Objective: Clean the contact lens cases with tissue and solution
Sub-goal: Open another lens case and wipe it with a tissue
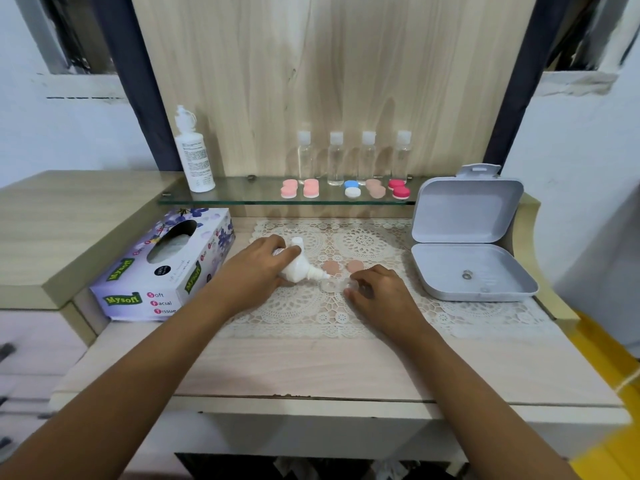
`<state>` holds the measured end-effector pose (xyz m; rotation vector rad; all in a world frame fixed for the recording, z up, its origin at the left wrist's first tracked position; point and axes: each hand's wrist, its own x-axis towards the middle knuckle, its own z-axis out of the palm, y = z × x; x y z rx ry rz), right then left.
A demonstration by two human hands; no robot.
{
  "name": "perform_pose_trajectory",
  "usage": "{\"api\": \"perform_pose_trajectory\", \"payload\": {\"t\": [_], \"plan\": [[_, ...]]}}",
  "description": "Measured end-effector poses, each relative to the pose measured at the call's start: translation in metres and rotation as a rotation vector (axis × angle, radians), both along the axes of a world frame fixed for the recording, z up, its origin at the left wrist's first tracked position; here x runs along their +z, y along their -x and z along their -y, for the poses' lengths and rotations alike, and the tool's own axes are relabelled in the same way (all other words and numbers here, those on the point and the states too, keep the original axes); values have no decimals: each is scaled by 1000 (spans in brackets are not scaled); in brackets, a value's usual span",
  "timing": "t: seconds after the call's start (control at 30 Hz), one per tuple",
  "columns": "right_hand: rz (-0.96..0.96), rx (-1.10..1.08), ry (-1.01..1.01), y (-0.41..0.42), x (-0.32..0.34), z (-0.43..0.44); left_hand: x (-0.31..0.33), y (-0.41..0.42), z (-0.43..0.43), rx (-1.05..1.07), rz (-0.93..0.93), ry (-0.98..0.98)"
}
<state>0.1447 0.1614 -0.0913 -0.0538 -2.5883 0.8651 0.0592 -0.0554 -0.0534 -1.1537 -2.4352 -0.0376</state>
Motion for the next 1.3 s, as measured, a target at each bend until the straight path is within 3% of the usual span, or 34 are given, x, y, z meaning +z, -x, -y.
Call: {"api": "perform_pose_trajectory", "payload": {"t": [0.8,1.3], "plan": [[15,19,-27,0,2,-1,-1,6,-7,-48,-242,73],[-9,28,-48,0,3,-1,-5,7,-8,-58,-282,31]]}}
